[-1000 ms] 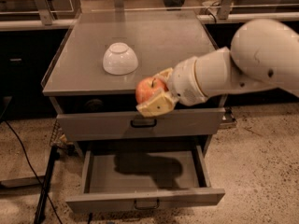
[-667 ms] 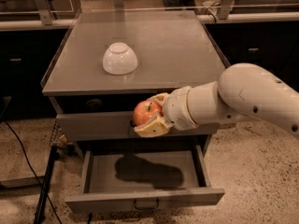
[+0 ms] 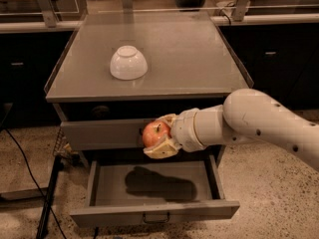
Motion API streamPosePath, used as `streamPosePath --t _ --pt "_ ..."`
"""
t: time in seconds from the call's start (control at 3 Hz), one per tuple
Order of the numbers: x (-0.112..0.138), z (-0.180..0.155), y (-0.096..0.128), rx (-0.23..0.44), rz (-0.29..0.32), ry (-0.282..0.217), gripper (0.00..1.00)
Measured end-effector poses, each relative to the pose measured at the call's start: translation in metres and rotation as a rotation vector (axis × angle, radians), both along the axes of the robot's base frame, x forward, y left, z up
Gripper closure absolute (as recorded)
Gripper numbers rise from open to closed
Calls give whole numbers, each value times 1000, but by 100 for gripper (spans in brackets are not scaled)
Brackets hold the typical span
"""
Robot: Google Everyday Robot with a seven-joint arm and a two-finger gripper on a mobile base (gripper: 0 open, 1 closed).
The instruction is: Place apple into middle drawer
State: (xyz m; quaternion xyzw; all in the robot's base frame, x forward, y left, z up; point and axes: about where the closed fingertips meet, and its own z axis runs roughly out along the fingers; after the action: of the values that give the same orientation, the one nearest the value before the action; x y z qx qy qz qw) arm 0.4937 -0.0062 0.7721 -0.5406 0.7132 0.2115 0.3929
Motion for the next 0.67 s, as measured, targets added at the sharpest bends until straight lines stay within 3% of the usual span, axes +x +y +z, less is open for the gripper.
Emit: streamPosePath --t 0.67 --pt "3 -98 4 -36 -17 3 100"
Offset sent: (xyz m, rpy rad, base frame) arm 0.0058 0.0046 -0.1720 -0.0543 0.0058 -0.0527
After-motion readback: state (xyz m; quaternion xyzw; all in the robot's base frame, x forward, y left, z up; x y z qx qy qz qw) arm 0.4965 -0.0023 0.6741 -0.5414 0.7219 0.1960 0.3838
